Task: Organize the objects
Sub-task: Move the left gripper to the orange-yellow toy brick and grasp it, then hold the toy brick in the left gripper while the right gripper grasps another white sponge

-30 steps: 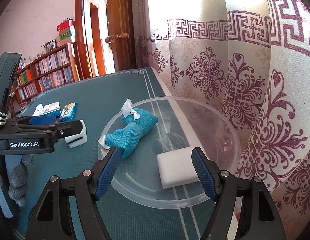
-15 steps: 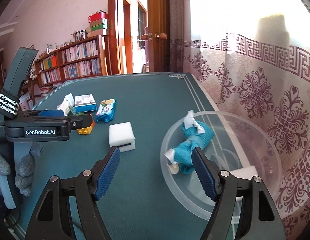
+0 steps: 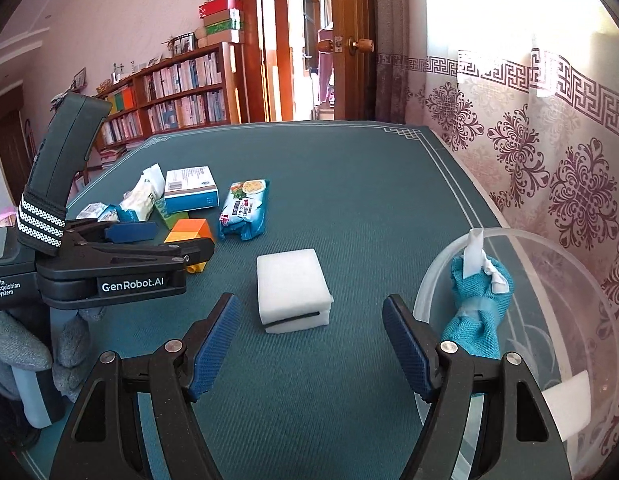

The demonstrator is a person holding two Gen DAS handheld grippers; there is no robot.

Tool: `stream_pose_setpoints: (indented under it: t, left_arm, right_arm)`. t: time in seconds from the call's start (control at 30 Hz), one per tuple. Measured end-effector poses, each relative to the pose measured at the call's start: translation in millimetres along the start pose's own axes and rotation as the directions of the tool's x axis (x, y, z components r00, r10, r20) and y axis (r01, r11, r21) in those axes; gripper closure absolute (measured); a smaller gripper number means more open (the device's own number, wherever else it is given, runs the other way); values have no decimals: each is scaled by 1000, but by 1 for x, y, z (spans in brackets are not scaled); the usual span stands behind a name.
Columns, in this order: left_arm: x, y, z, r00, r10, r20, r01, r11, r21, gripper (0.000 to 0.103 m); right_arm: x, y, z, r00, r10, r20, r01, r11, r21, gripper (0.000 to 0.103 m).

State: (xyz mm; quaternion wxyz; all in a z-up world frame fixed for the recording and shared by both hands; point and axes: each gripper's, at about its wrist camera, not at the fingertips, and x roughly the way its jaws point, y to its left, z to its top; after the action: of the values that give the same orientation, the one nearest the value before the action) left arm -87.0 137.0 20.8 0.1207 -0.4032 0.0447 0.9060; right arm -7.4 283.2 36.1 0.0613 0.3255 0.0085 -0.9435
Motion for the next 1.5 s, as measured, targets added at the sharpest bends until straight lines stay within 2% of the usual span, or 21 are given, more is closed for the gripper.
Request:
stream_pose_setpoints:
  t: [0.13,0.2,0.27,0.67,1.07,1.3,1.5]
  left_arm:
    - [9,2,1,1000,-14,-25,14,1000,-3,52]
    - [10,2,-1,999,-31,-37,31,1000,-7,65]
    - [8,2,-2,999,-37,-31,37,999,-5,70]
    - [-19,7,-2,997,-71,29,72,997,-37,70]
    - [-26,7,-5,995,-88,37,89,995,-40,70]
    - [-27,8,-6,995,-90,38,92,995,-44,70]
    - [-27,7,-7,995,-93,34,95,994,-46,70]
  right_arm:
    - [14,1,3,1000,10,-30,-10,1000,0,28]
    - [19,2,3,999,15,-44,-15,1000,-1,28]
    - [23,3,4,998,19,-55,-19,1000,-3,28]
    - [42,9,10,994,27,-106,-30,999,-25,28]
    - [60,11,17,986,-57,-158,48,997,-56,28]
    - [54,12,16,991,-33,-129,26,998,-56,56]
    - [47,16,13,994,-2,-108,-5,998,-67,57]
